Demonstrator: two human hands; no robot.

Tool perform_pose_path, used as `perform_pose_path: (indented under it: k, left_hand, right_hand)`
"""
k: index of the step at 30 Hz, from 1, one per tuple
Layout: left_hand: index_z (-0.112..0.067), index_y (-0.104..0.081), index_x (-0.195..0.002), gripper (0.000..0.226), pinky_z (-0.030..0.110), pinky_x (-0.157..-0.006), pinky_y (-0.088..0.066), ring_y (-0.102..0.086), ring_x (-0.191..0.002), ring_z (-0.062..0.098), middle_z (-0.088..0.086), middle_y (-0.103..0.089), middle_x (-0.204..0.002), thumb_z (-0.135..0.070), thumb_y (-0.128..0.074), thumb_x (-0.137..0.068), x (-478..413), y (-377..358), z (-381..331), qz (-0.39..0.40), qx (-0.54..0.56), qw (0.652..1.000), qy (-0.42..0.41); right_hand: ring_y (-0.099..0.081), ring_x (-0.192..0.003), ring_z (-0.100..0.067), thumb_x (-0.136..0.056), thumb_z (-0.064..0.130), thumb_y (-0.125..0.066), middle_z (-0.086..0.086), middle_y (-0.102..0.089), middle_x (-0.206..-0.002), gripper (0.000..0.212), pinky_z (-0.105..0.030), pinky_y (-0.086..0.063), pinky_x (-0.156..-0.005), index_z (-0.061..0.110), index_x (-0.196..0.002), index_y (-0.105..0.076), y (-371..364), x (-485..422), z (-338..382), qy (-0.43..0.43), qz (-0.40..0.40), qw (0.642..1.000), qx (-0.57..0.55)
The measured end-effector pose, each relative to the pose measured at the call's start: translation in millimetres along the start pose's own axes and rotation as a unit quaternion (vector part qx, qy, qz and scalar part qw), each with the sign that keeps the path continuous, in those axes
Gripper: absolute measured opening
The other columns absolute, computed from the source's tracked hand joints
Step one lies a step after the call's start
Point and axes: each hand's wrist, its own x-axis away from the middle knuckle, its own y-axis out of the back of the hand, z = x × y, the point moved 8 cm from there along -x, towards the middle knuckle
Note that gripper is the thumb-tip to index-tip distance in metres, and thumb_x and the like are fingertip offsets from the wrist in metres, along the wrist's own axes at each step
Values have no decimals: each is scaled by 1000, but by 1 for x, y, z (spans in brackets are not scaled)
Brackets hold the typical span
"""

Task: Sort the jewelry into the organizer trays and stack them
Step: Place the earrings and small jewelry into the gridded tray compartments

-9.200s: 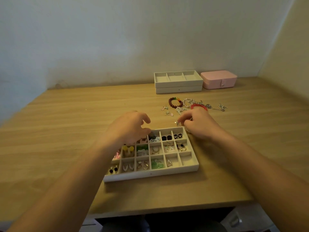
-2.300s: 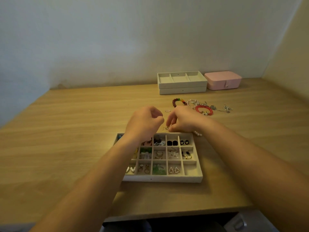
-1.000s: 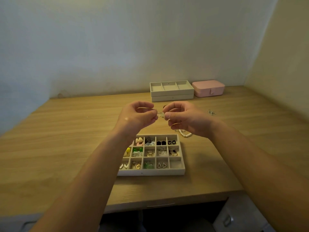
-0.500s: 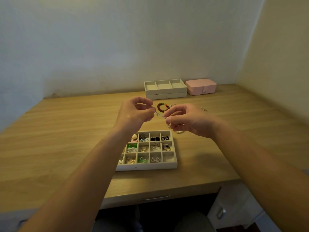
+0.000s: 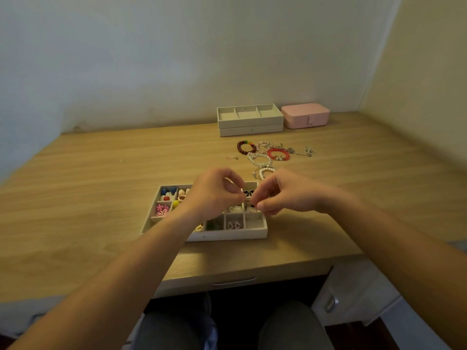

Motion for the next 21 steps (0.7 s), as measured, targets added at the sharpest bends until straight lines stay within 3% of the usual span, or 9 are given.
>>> perform_pose_path:
  k: [4,8,10,18,21]
  left_hand:
    - [-20,-68,-100,27,35,-82,-62,-73,-76,3,-5,-77,-82,-13,-83,-79,4,-6,0,25,-22,999,-4]
    - [-22,-67,-98,27,31,-78,-62,-72,-73,2,-7,-77,-78,-14,-84,-78,5,-8,-1,33,-26,999,-8]
    - [-22,-67,-98,28,31,-77,-62,-73,-72,3,-6,-77,-77,-14,-85,-78,5,-10,-1,36,-27,999,-8]
    - [-19,-69,-95,27,34,-77,-63,-73,-71,3,-4,-77,-76,-13,-86,-76,4,-14,-5,51,-62,997,-25]
    - [-19,-70,-96,27,36,-76,-63,-73,-72,3,-4,-77,-78,-13,-86,-76,4,-15,-8,61,-86,994,-38]
  right_hand:
    - [-71,-79,-11,-88,16,-78,0,-76,-86,8,-23,-59,-70,18,-96,-80,-5,2,6,19,3,999,47]
    - [-61,-77,0,-88,26,-79,10,-70,-84,5,-12,-45,-62,31,-89,-79,-8,5,17,40,-9,988,149]
    - [-59,-79,-6,-88,29,-79,8,-67,-85,4,-15,-42,-61,33,-88,-77,-11,6,19,40,-11,983,179]
    - [-59,-75,-11,-87,33,-79,5,-70,-83,8,-22,-48,-62,26,-92,-81,-16,8,10,32,-4,983,182]
    - [-60,-74,-4,-90,29,-77,11,-70,-83,10,-13,-46,-59,24,-97,-81,-18,11,9,30,-5,983,180]
